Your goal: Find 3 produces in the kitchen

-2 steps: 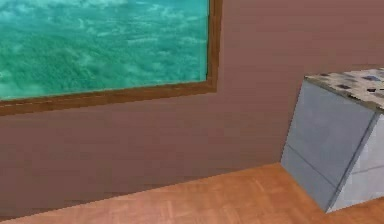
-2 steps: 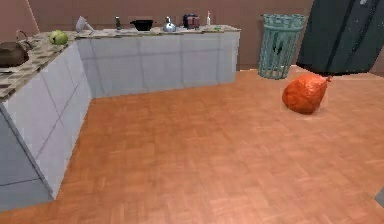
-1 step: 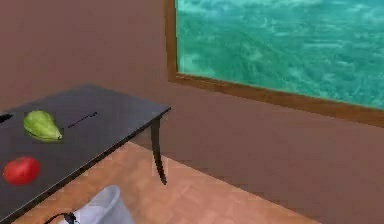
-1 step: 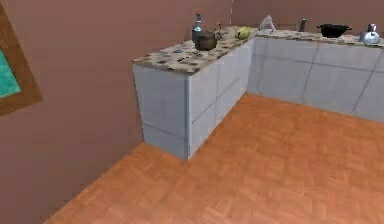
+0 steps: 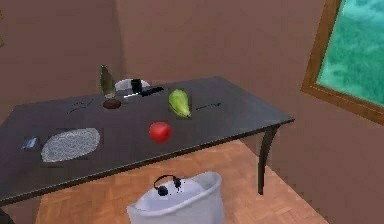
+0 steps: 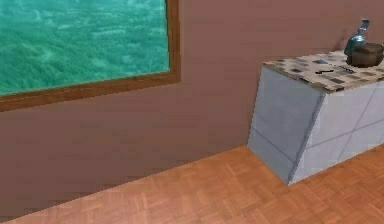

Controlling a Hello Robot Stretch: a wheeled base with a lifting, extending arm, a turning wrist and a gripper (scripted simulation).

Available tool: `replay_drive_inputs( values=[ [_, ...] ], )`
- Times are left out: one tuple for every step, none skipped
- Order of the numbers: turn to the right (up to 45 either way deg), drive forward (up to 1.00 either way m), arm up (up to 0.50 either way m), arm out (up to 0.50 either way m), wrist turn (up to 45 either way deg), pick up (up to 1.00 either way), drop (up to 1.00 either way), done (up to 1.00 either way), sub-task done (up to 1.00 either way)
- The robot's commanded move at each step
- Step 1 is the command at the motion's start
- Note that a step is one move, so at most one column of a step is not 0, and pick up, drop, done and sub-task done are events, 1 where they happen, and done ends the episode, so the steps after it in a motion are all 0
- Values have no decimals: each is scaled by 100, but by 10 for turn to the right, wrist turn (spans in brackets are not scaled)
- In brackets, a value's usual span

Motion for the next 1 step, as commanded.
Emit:
replay_drive_inputs(
  values=[
    [0, 0, 0, 0, 0, 0, 0, 100, 0]
  ],
)
